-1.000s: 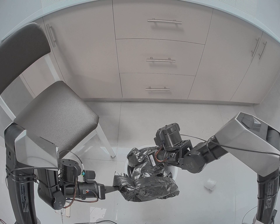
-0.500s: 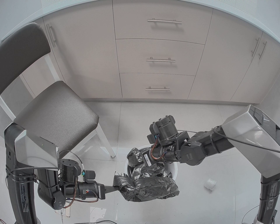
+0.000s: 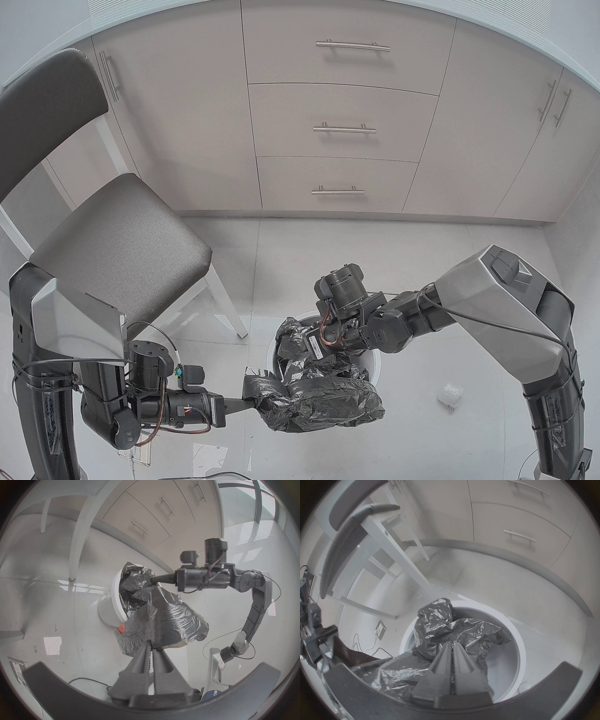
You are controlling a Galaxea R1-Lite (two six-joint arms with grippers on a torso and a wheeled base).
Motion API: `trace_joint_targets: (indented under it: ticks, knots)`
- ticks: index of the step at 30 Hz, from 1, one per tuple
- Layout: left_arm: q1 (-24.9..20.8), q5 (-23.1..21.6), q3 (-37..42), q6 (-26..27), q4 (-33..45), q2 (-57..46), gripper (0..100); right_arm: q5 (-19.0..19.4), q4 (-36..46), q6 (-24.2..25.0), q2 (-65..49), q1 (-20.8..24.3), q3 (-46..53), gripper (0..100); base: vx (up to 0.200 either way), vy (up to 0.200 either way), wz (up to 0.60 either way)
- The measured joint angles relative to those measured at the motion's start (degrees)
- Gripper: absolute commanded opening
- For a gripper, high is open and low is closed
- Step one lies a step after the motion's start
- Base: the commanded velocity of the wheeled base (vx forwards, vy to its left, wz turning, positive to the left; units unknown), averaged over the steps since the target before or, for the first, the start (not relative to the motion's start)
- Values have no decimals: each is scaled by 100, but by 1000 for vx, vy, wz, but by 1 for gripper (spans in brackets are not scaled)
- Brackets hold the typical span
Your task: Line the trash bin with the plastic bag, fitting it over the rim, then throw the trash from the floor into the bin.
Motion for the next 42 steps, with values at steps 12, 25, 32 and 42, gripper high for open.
trace_joint_targets:
  ticks: [12,25,32,42]
  knots:
    - [0,0,-5,6,0,15,0,-4,133,0,532,-372,-295,0,0,0,0]
    - [0,0,0,5,0,15,0,16,613,202,965,-586,-824,0,0,0,0]
    - [0,-2,-2,6,0,17,0,16,602,219,891,-631,-866,0,0,0,0]
    - [0,0,-2,9,1,20,0,10,601,211,369,-601,-601,0,0,0,0]
